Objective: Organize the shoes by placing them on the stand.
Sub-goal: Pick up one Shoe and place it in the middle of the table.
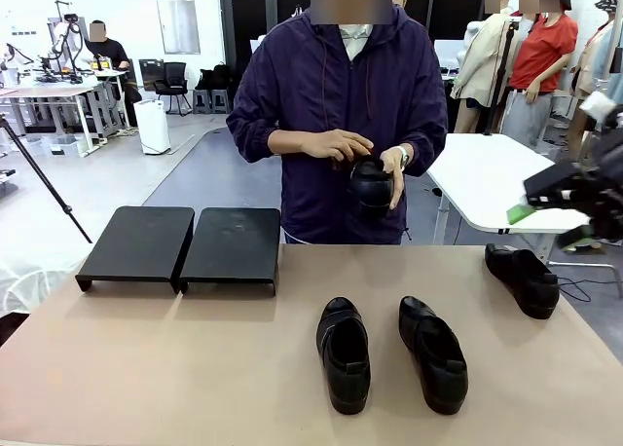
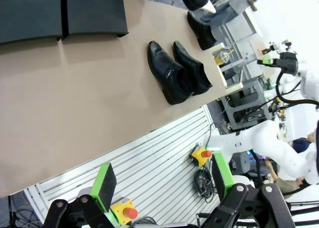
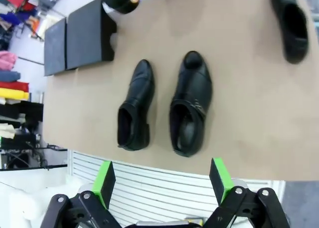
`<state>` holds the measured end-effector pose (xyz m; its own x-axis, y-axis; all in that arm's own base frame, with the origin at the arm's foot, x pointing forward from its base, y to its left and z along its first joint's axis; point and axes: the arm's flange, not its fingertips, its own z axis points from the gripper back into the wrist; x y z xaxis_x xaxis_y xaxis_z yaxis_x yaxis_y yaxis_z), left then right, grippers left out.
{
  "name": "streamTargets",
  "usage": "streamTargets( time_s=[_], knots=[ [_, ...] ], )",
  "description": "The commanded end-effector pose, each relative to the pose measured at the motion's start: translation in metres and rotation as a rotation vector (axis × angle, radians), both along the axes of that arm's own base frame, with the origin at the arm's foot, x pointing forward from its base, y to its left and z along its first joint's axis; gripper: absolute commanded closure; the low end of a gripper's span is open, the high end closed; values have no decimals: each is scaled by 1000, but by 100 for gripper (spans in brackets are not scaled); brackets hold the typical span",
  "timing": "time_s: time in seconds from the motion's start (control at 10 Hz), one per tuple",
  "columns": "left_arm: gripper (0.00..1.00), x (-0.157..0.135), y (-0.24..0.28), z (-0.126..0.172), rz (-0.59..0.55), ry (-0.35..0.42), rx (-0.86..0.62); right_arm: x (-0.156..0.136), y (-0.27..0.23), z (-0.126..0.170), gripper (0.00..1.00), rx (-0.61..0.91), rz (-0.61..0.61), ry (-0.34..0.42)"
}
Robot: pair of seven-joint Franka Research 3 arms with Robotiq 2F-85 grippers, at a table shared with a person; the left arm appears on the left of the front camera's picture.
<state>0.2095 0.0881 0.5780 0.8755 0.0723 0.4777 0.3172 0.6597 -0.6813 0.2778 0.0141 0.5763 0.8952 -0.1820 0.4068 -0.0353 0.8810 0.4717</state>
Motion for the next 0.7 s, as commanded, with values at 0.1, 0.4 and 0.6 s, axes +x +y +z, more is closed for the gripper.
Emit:
streamTargets(
  time_s=[0.1, 0.4, 0.6],
  knots=[
    [0, 0, -1, -1, -15, -17, -14, -42, -30, -6, 0, -66, -42, 24],
    [0, 0, -1, -1, -15, -17, -14, -33, -12, -14, 0, -53, 59, 42],
    [0, 0, -1, -1, -15, -17, -14, -8, 27, -27, 0, -57, 100, 20]
  ],
)
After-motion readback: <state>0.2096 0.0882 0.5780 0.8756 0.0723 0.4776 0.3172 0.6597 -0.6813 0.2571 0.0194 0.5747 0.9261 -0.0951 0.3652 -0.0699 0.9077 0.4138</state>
